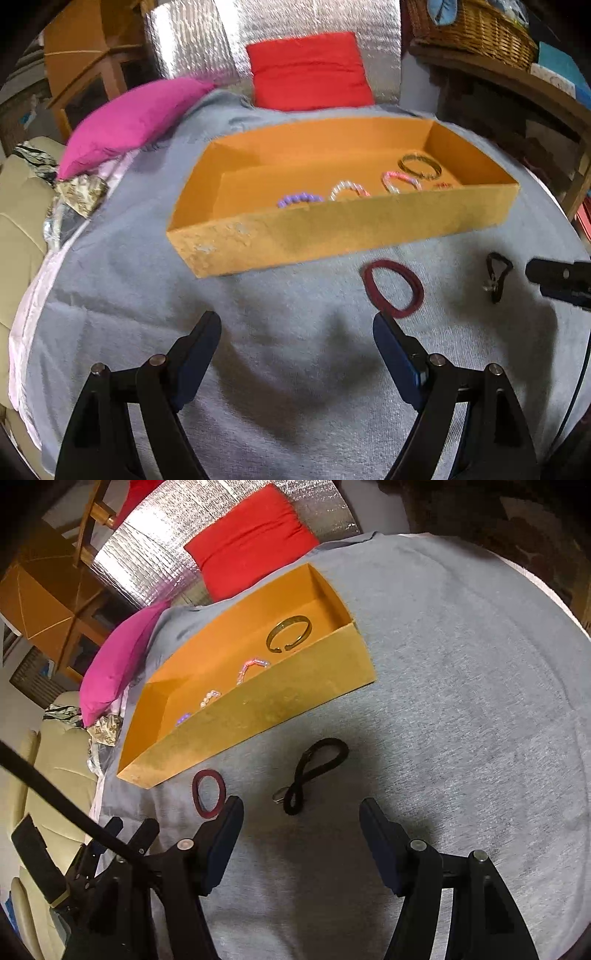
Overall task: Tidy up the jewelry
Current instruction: 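Move the left tool to the dark red hair tie while the right tool approaches the black hair tie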
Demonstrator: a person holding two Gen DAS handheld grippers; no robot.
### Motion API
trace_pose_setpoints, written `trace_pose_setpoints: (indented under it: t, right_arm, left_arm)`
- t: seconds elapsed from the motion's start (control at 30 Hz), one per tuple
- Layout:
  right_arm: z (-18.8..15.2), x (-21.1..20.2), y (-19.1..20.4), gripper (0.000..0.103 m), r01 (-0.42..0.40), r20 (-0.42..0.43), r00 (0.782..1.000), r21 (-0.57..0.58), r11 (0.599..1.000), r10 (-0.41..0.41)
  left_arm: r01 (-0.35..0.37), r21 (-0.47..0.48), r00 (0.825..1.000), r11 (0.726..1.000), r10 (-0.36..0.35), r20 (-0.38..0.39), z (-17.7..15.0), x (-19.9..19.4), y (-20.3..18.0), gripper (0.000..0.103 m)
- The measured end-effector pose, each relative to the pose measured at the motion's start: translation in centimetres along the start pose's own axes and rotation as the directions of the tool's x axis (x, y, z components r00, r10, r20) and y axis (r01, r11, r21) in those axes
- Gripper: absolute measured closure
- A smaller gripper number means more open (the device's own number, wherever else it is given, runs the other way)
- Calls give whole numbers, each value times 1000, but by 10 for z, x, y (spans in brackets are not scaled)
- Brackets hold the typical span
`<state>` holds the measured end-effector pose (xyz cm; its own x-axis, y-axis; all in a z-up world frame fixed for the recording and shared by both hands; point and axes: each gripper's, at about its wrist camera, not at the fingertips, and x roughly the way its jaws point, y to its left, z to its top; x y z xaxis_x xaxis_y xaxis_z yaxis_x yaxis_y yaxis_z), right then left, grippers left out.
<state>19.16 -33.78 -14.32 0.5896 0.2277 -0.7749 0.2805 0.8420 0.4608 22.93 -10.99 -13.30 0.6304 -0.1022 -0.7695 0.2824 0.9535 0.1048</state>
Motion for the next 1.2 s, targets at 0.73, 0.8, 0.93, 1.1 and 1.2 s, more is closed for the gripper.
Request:
trace_pose_setpoints:
  t: [0.73,0.8,0.93,1.1,1.2]
  right_arm:
    - [8,28,-9,51,30,-46,999,86,996,-26]
    - [9,30,-9,51,33,-46,999,90,995,-29]
    - [11,33,-12,51,18,-47,999,112,994,-13]
    - [14,33,-25,51,-30,-52,998,167,985,39]
    - [15,33,-28,51,-44,-49,997,187,981,54]
  left_arm:
    - [99,-34,992,994,-102,-78,3,16,-7,18]
    - [114,-42,989,993,-117,-85,6,20,-10,18]
    - [148,-59,983,987,-153,-98,11,26,-16,18]
    - [178,-82,976,981,-186,-109,15,34,-22,18]
    - [203,-81,971,976,-212,-115,18,37,-29,18]
